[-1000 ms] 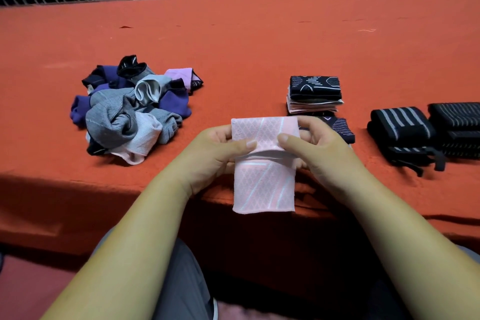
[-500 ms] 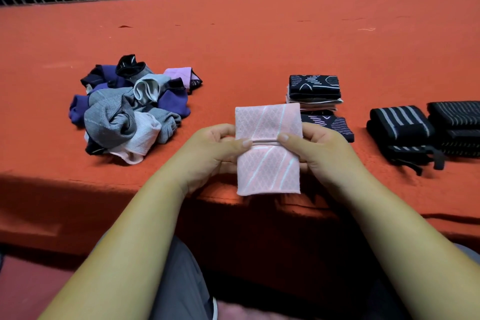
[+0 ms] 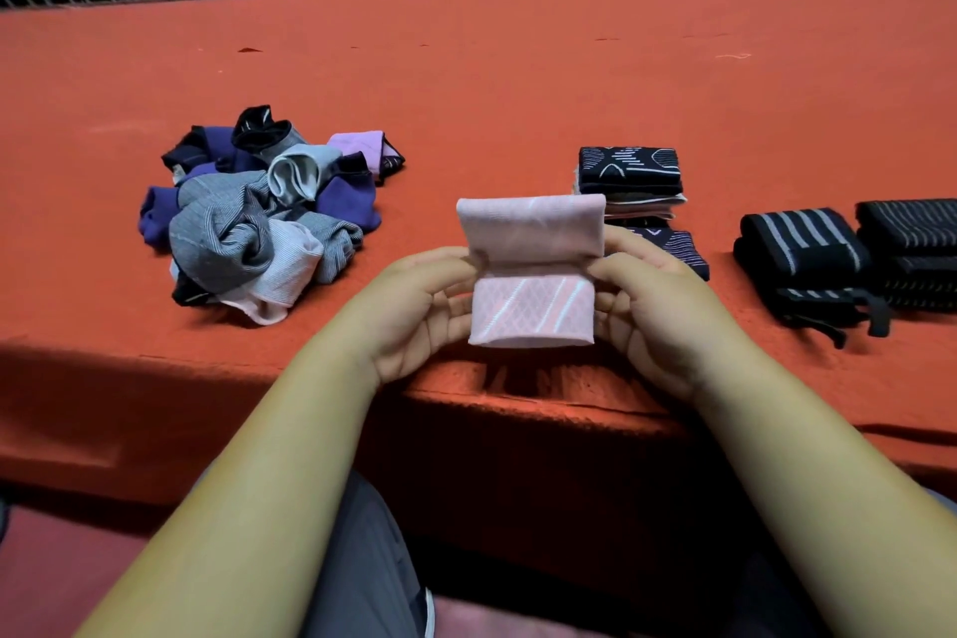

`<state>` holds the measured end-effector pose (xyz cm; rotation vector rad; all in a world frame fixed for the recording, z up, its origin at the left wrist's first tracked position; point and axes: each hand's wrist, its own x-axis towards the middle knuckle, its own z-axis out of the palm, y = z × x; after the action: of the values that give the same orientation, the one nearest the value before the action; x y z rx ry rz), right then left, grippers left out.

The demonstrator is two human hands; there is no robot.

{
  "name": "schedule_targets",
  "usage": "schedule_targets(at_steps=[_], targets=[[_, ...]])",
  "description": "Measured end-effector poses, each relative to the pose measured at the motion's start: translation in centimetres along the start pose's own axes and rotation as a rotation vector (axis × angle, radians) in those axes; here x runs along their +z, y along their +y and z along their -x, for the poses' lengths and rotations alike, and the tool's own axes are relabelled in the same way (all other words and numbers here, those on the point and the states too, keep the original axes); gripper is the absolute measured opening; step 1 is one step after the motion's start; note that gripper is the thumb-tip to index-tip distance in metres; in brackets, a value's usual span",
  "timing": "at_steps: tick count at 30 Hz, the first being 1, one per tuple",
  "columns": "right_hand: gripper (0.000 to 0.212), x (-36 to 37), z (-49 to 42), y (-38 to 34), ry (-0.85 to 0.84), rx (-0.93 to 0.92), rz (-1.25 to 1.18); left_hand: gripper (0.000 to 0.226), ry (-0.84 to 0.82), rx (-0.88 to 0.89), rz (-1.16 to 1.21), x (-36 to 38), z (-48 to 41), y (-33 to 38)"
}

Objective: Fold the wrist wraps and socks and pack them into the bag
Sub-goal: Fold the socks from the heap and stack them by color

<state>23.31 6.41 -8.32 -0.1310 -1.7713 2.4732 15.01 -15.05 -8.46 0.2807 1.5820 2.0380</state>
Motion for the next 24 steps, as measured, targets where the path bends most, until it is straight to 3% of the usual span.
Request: schedule_targets(at_steps=[3, 7, 12, 14, 20, 24], targets=[[0.045, 0.07, -0.09, -0.18, 0.000, -0.004, -0.102, 0.046, -0.012, -0.079, 0.074, 0.27, 0.08, -0.16], [0.045, -0.50, 0.03, -0.31, -0.046, 0.015, -0.212, 0.038, -0.024, -0.115, 0.078, 0.41, 0.02, -0.02], [0.027, -0.29, 0.21, -0.32, -0.052, 0.006, 0.006, 0.071, -0.120, -0.143, -0.027, 0.06, 0.27, 0.38], [0.023, -0.33, 0.24, -0.06, -0.040, -0.040, 0.072, 0.062, -0.118, -0.085, -0.079, 0.00, 0.42, 0.19], [0.066, -0.36, 0.47, 0.15, 0.005, -0.214, 0.279, 0.037, -0.068, 0.057, -0.100, -0.05, 0.37, -0.12], [0.059, -0.31, 0.42, 0.22, 0.052, -0.172, 0.279, 0.045, -0.035, 0.158, -0.069, -0.02, -0.11, -0.44]])
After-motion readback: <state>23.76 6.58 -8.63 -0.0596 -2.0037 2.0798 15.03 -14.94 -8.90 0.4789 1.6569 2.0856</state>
